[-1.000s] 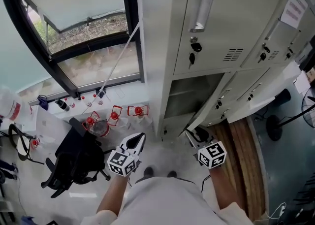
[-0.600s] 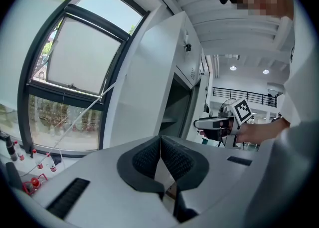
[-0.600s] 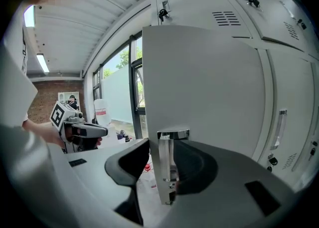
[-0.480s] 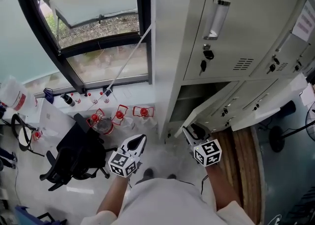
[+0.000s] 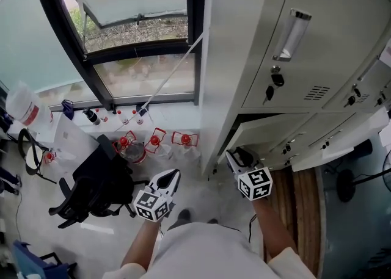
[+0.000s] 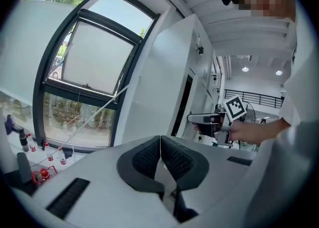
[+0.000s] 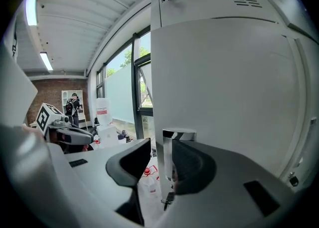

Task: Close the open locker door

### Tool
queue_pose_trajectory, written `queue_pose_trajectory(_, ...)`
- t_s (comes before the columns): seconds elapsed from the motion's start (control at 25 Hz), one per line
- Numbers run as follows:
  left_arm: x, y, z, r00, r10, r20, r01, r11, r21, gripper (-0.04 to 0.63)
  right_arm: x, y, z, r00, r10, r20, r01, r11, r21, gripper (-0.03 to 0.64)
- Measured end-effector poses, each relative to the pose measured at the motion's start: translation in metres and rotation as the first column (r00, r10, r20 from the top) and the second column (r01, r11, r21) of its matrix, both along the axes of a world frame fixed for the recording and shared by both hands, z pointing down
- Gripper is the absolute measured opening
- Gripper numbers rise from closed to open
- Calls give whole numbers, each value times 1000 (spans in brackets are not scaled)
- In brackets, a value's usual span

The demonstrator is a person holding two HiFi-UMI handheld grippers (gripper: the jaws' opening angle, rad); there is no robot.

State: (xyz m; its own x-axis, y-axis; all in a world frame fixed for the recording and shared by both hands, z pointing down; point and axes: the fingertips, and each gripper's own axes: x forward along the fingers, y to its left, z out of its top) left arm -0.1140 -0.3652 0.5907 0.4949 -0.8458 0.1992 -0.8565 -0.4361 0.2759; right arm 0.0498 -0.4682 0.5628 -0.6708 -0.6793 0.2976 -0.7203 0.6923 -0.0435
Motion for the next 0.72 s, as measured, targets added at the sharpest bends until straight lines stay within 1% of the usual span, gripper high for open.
queue_pose_trajectory(0.2,-3,-6,3,1000,-19,-6,19,1000,-4,21,-9,-19,0,1000,-14,-5,14,1000,-1,143)
queue_pose_trajectory(0.4,-4,-16,5,1000,-26,-5,26,1000,-8,21,-11,-34,1,1000,-26,-9,26,1000,4,85)
queue_pose_trajectory(0.72,-8,-25,6,999,-33,-6,32,999,-20,21,-12,-44,0,1000,-18,-18,18,1000,26,78)
